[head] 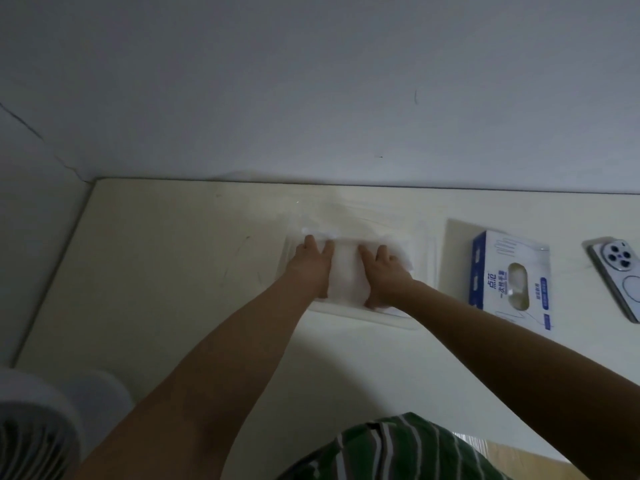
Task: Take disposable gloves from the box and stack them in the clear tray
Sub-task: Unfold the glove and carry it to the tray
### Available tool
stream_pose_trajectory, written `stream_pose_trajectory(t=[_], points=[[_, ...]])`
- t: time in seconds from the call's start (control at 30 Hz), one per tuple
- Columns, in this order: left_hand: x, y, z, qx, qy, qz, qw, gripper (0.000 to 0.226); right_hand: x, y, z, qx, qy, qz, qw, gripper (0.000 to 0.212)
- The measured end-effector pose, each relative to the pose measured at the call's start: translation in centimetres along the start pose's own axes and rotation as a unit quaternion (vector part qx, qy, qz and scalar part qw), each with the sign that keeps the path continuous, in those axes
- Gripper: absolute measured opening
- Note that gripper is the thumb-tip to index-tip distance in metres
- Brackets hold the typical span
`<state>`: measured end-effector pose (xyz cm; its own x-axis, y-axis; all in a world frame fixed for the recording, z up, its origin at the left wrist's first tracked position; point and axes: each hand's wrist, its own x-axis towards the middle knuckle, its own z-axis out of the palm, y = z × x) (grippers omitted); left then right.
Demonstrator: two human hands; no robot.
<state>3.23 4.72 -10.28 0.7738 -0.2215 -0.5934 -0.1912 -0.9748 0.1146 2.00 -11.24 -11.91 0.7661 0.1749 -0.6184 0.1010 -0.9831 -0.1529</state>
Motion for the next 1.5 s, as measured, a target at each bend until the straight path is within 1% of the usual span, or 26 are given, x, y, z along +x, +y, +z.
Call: stream_pose_trajectory(t=[0.07, 0.2, 0.3, 0.33, 0.37, 0.43, 0.5, 0.53, 0.57, 0.6, 0.67, 0.73, 0.8, 0.9, 1.0, 1.1, 1.17, 1.23, 1.33, 1.4, 1.5], points=[[0.2, 0.1, 0.6, 0.005, 0.007, -0.006, 1.000, 0.105, 0.3, 0.1, 0.3, 0.008, -0.005, 0.005, 1.000, 0.121], [0.5, 0.0, 0.9, 0.014, 0.008, -0.011, 1.000, 0.102, 0.8, 0.1, 0.5, 0.007, 0.008, -0.002, 1.000, 0.117], [0.5, 0.1, -0.2, -0.011, -0.001, -0.011, 1.000, 0.097, 0.3, 0.3, -0.6, 0.020, -0.017, -0.011, 1.000, 0.115], [0.3, 0.1, -0.7, -0.017, 0.011, -0.015, 1.000, 0.091, -0.1, 0.4, -1.4, 0.025, -0.015, -0.023, 0.999, 0.107], [0.0, 0.5, -1.4, -0.012, 0.040, -0.019, 0.999, 0.080, -0.8, 0.6, -2.4, 0.031, 0.003, -0.046, 0.998, 0.094], [-0.4, 1.1, -2.7, -0.010, 0.140, -0.019, 0.990, 0.054, -1.9, 0.8, -4.7, 0.070, 0.066, -0.115, 0.989, 0.062], [-0.9, 2.9, -4.2, -0.049, 0.248, -0.009, 0.967, 0.032, -3.9, 2.0, -7.3, 0.152, 0.151, -0.165, 0.963, 0.033], [-1.2, 4.0, -5.1, -0.075, 0.283, 0.000, 0.956, 0.023, -4.8, 2.9, -8.4, 0.191, 0.190, -0.176, 0.947, 0.023], [-1.3, 5.2, -5.8, -0.101, 0.301, 0.009, 0.948, 0.018, -5.5, 3.9, -9.2, 0.219, 0.224, -0.176, 0.933, 0.018], [-1.4, 6.6, -6.5, -0.127, 0.307, 0.023, 0.943, 0.015, -6.2, 5.3, -9.6, 0.233, 0.255, -0.162, 0.924, 0.016], [-1.4, 10.0, -7.3, -0.187, 0.292, 0.060, 0.936, 0.012, -7.6, 8.6, -9.6, 0.239, 0.289, -0.108, 0.921, 0.016], [-1.4, 13.1, -7.4, -0.248, 0.254, 0.101, 0.929, 0.011, -8.5, 12.0, -8.4, 0.233, 0.282, -0.054, 0.929, 0.016], [-1.2, 16.4, -6.9, -0.277, 0.199, 0.150, 0.928, 0.009, -9.5, 15.4, -6.5, 0.218, 0.257, -0.004, 0.941, 0.016], [-0.4, 20.8, -5.1, -0.257, 0.119, 0.192, 0.940, 0.019, -10.6, 19.4, -3.5, 0.193, 0.224, 0.062, 0.953, 0.015], [0.9, 23.6, -3.0, -0.225, 0.066, 0.186, 0.954, 0.042, -10.7, 21.5, -1.4, 0.164, 0.198, 0.098, 0.961, 0.024], [2.1, 25.0, -1.2, -0.193, 0.019, 0.162, 0.968, 0.063, -10.4, 22.1, -0.1, 0.092, 0.196, 0.102, 0.971, 0.030], [2.6, 25.5, -0.3, -0.184, 0.014, 0.147, 0.972, 0.068, -10.2, 22.2, 0.6, 0.063, 0.205, 0.101, 0.972, 0.031], [2.9, 25.9, 0.4, -0.181, 0.028, 0.135, 0.974, 0.069, -9.9, 22.3, 1.3, 0.046, 0.215, 0.100, 0.970, 0.032], [3.0, 26.4, 0.9, -0.145, 0.036, 0.128, 0.980, 0.080, -9.5, 22.5, 1.7, 0.027, 0.234, 0.096, 0.967, 0.019], [3.0, 26.6, 1.1, -0.120, 0.037, 0.128, 0.984, 0.087, -9.1, 23.0, 1.6, 0.050, 0.252, 0.085, 0.963, 0.011], [3.1, 26.9, 1.2, -0.107, 0.039, 0.124, 0.986, 0.086, -9.2, 23.9, 1.2, 0.141, 0.281, 0.029, 0.949, 0.013]])
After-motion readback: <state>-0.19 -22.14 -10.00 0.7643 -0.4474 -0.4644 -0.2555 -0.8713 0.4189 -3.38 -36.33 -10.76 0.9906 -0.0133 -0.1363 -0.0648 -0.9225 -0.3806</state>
